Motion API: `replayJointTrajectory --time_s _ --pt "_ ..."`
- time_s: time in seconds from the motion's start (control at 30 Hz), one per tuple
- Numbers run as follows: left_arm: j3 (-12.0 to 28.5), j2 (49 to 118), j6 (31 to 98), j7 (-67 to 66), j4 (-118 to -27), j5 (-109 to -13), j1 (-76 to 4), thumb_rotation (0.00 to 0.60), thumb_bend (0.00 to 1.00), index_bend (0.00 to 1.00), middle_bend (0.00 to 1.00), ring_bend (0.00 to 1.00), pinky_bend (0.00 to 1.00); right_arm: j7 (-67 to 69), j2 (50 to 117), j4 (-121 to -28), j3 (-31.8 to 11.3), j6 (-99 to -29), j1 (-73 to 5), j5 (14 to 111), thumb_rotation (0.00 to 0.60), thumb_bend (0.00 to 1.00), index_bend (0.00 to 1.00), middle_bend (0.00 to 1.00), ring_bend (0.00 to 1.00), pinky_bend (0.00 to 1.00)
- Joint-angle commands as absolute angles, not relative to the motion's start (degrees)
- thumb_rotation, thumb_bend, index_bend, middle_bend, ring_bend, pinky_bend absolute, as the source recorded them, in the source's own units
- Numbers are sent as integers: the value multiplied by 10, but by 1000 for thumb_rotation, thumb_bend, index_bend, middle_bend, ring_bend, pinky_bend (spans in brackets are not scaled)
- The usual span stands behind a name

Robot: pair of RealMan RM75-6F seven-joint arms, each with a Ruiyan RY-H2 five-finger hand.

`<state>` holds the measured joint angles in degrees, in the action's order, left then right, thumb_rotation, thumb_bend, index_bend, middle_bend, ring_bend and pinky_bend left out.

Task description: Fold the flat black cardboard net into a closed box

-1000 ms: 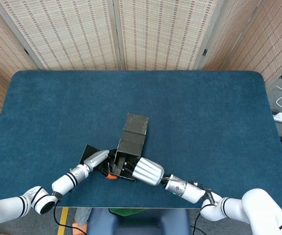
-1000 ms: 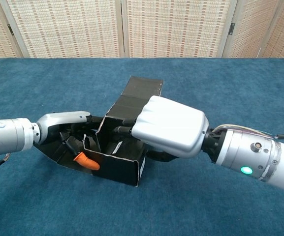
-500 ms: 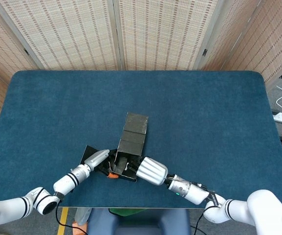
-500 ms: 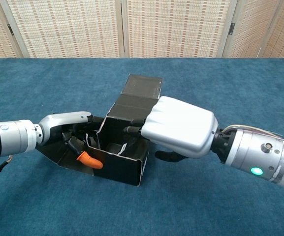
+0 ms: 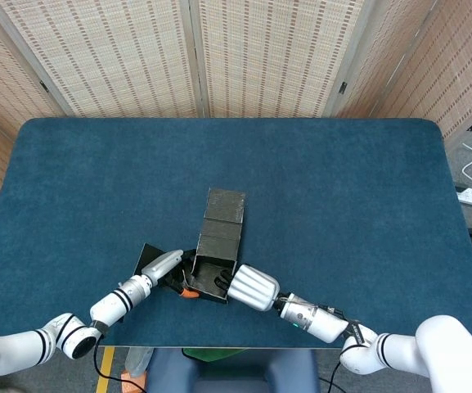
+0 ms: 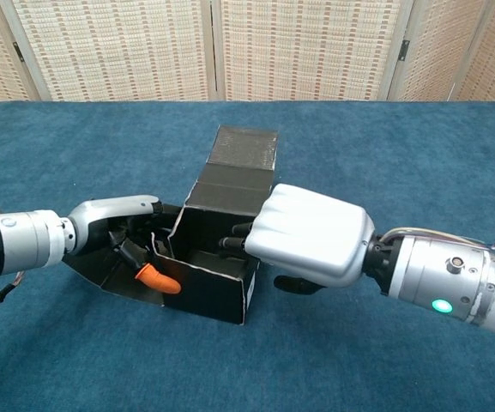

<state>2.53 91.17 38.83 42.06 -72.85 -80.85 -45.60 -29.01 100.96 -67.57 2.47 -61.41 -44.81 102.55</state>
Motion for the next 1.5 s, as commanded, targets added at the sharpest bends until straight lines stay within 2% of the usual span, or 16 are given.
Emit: replayJointTrajectory --time_s 0.03,0.23,0.33,0.53,0.8,1.33,1.43,1.5 --pt "26 911 388 422 -730 -810 -456 600 172 349 375 450 588 -291 1008 -680 22 -607 -452 1023 600 275 642 684 811 1000" --pt "28 909 390 426 -729 -811 -455 600 171 349 375 450 589 -293 1006 -685 15 -592 -464 1021 600 276 859 872 829 1000" --pt "28 909 389 428 -728 -809 -453 600 174 349 375 450 588 -290 1003 -689 10 -586 -468 1018 600 276 936 958 835 1000" --pt "29 912 388 428 -724 -807 -452 600 175 349 375 451 589 -282 1000 -688 9 -566 -477 1011 600 275 999 1000 841 1000" --pt "30 916 389 421 -718 -807 -449 600 177 349 375 451 589 -276 1003 -677 15 -544 -483 1004 600 276 1000 1000 845 1000" --pt "34 916 392 417 -719 -803 -445 600 179 349 375 451 587 -265 997 -671 16 -568 -485 1015 600 285 1000 1000 855 1000" --pt "36 918 398 408 -719 -800 -442 600 179 347 375 446 577 -266 989 -669 17 -581 -486 1025 600 282 932 920 830 1000" --pt "39 920 405 398 -719 -795 -438 600 179 336 371 413 557 -269 982 -666 16 -592 -487 1034 600 246 747 741 814 1000"
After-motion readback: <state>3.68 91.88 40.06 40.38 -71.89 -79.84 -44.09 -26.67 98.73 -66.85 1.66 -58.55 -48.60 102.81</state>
